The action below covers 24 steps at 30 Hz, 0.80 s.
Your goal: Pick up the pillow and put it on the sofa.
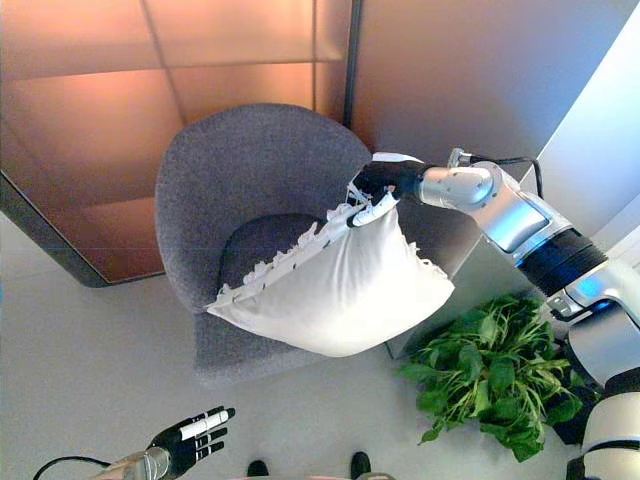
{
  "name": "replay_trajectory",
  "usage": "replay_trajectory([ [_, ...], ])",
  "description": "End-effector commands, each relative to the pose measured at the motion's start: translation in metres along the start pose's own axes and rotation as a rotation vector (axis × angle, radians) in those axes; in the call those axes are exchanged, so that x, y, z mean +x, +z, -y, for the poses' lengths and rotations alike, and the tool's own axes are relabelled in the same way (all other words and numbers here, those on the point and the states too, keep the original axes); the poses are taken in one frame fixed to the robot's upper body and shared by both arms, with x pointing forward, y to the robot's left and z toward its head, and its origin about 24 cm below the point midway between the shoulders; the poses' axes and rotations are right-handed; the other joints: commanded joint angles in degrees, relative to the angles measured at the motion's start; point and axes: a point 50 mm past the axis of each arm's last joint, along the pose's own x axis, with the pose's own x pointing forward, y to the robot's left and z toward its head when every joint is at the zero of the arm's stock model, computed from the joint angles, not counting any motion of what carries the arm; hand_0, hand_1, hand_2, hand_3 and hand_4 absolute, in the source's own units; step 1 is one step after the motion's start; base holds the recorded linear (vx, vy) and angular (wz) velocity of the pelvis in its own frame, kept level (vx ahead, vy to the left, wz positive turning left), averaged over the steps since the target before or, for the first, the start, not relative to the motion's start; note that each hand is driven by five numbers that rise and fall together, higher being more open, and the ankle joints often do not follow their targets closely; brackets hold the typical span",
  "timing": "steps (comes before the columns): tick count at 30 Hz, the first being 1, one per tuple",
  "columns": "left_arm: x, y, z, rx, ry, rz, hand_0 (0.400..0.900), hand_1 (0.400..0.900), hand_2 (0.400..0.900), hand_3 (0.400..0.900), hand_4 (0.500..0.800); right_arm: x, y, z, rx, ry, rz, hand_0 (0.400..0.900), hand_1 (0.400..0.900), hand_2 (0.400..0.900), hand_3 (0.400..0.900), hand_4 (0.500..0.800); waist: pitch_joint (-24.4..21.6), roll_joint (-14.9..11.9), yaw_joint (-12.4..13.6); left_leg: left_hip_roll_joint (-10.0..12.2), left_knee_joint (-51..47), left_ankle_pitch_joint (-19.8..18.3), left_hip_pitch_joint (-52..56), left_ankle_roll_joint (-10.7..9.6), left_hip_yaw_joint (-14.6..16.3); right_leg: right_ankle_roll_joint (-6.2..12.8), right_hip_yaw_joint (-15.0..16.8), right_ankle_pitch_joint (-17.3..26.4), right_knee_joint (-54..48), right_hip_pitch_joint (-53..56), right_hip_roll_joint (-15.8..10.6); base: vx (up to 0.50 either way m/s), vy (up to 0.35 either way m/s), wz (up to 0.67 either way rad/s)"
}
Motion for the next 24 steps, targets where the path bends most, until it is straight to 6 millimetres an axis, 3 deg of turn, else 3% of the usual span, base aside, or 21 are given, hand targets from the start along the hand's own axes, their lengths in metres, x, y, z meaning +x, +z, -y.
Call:
replay_trajectory([
  [1, -0.005, 0.011, -0.013, 0.012, 0.028, 0.012, 0.900, 0.900, 0.900, 0.900, 0.800, -0.023, 0.065, 0.079, 0.016, -0.343, 0.170, 0.400, 0.400, 0.400, 0.400, 0.500, -6.10, -2.42, 3.02, 1.69, 2.30, -7.05, 1.54, -2.34, -1.75, 4.31, -2.53, -3.58, 4.12, -1.75, -3.56, 0.06, -0.009, 0.14],
  [7, -0.002, 0.007, -0.007, -0.017, 0.000, 0.019, 0.900, 0.900, 0.900, 0.900, 0.800, -0.009, 0.039, 0.079, 0.089, -0.388, 0.043, 0.400, 0.400, 0.400, 0.400, 0.500, -6.02, -2.80, 4.47, 1.78, 1.39, -6.40, 1.71, -2.69, -2.43, 4.07, -3.85, -3.17, 2.93, -0.99, -3.41, 0.08, -0.003, 0.19],
  [8, -0.002, 0.004, -0.006, -0.021, 0.002, 0.017, 0.900, 0.900, 0.900, 0.900, 0.800, -0.011, 0.027, 0.085, 0.086, -0.463, -0.001, 0.400, 0.400, 0.400, 0.400, 0.500, -5.97, -3.03, 5.12, 1.72, 1.22, -6.25, 1.60, -2.77, -2.71, 3.98, -4.21, -3.06, 2.46, -0.69, -3.29, 0.08, -0.030, 0.28],
  [9, -0.003, 0.003, -0.007, -0.022, 0.006, 0.015, 0.900, 0.900, 0.900, 0.900, 0.800, -0.012, 0.021, 0.089, 0.107, -0.487, -0.020, 0.900, 0.900, 0.900, 0.900, 0.800, -5.98, -3.16, 5.42, 1.72, 1.13, -6.14, 1.55, -2.85, -2.87, 3.97, -4.42, -2.92, 2.19, -0.55, -3.23, 0.08, -0.036, 0.31],
  [15, -0.006, 0.000, -0.015, -0.005, 0.023, -0.009, 0.900, 0.900, 0.900, 0.900, 0.800, -0.034, -0.013, 0.114, 0.153, -0.593, -0.166, 0.900, 0.900, 0.900, 0.900, 0.800, -5.77, -3.77, 7.69, 2.02, 0.73, -5.70, 0.90, -3.16, -4.00, 3.88, -6.49, -2.65, 1.29, 0.07, -3.23, 0.03, -0.044, 0.31],
  [24, -0.005, -0.005, -0.010, 0.018, 0.002, -0.012, 0.900, 0.900, 0.900, 0.900, 0.800, -0.052, -0.028, 0.127, 0.167, -0.630, -0.278, 0.900, 0.900, 0.900, 0.900, 0.800, -6.29, -3.24, 8.85, 2.36, 0.84, -5.60, 1.04, -3.42, -4.92, 3.31, -7.55, -3.34, 1.52, 0.90, -3.04, 0.02, 0.006, 0.10],
])
